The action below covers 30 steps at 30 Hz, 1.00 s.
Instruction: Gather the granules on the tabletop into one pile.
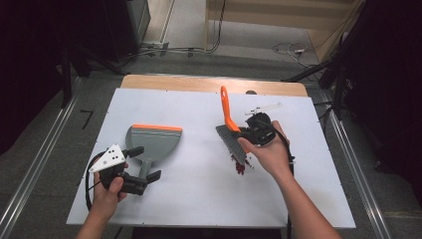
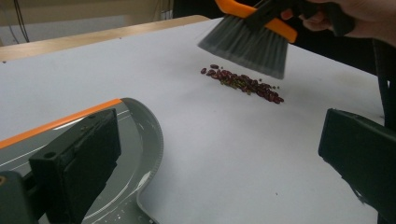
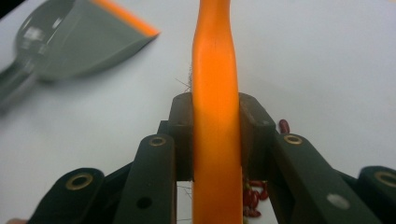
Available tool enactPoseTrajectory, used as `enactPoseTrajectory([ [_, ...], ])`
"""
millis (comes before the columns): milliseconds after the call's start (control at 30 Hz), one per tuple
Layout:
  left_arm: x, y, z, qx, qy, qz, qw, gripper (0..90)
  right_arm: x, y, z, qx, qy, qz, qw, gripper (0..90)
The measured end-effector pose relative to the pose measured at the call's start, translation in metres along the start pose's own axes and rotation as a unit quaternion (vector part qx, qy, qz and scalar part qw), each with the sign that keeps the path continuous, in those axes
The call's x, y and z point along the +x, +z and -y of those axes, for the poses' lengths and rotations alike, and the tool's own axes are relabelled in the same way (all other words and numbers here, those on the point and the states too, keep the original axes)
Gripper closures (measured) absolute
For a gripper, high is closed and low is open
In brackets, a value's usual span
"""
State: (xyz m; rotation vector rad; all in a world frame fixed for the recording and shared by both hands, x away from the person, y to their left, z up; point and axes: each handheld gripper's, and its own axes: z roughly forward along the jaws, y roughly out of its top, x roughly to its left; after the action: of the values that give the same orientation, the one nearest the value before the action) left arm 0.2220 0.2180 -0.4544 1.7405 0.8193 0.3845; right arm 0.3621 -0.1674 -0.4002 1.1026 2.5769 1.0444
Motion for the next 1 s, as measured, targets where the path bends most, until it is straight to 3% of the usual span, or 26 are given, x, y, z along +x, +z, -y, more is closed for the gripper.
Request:
enactPoseTrajectory([
  [67, 0.000, 0.000, 0.000, 0.000, -0.001, 0.000, 1.0000, 0.0, 0.002, -0.009, 0.004, 0.019, -0.058, -0.019, 0.9979, 69.1],
  [133, 0.000, 0.001, 0.000, 0.002, -0.001, 0.000, 1.0000, 0.0, 0.003, -0.015, 0.012, 0.037, -0.123, -0.030, 0.9913, 69.2],
  [167, 0.000, 0.001, 0.000, 0.002, -0.001, 0.000, 1.0000, 0.0, 0.003, -0.018, 0.016, 0.050, -0.132, -0.029, 0.9896, 69.2],
  [200, 0.000, 0.002, 0.001, 0.002, -0.001, 0.000, 1.0000, 0.0, 0.004, -0.021, 0.027, 0.064, -0.156, -0.044, 0.9846, 69.2],
  [233, 0.000, 0.002, 0.001, 0.003, -0.003, 0.000, 1.0000, 0.0, 0.004, -0.021, 0.027, 0.064, -0.156, -0.044, 0.9846, 69.2],
  [333, 0.000, 0.003, 0.001, 0.006, -0.003, -0.001, 1.0000, 0.0, 0.005, -0.024, 0.044, 0.069, -0.194, -0.078, 0.9754, 69.2],
  [433, -0.001, 0.002, 0.001, 0.004, 0.001, -0.001, 1.0000, 0.0, 0.007, -0.016, 0.058, 0.072, -0.220, -0.093, 0.9684, 69.2],
  [500, -0.002, 0.002, 0.000, 0.001, 0.002, -0.001, 1.0000, 0.0, 0.008, -0.006, 0.064, 0.082, -0.232, -0.091, 0.9650, 69.2],
  [667, -0.003, 0.002, 0.001, 0.003, 0.001, -0.001, 1.0000, 0.0, 0.003, 0.005, 0.059, 0.066, -0.248, -0.073, 0.9636, 69.1],
  [733, -0.002, 0.003, 0.001, 0.003, 0.000, 0.000, 1.0000, 0.0, -0.002, 0.009, 0.056, 0.058, -0.261, -0.076, 0.9606, 69.0],
  [833, -0.002, 0.003, 0.001, 0.006, 0.001, 0.000, 1.0000, 0.0, -0.009, 0.013, 0.052, 0.054, -0.264, -0.074, 0.9600, 68.8],
  [1000, -0.001, 0.003, 0.001, 0.007, 0.001, 0.001, 1.0000, 0.0, -0.017, 0.018, 0.045, 0.047, -0.259, -0.058, 0.9630, 68.6],
])
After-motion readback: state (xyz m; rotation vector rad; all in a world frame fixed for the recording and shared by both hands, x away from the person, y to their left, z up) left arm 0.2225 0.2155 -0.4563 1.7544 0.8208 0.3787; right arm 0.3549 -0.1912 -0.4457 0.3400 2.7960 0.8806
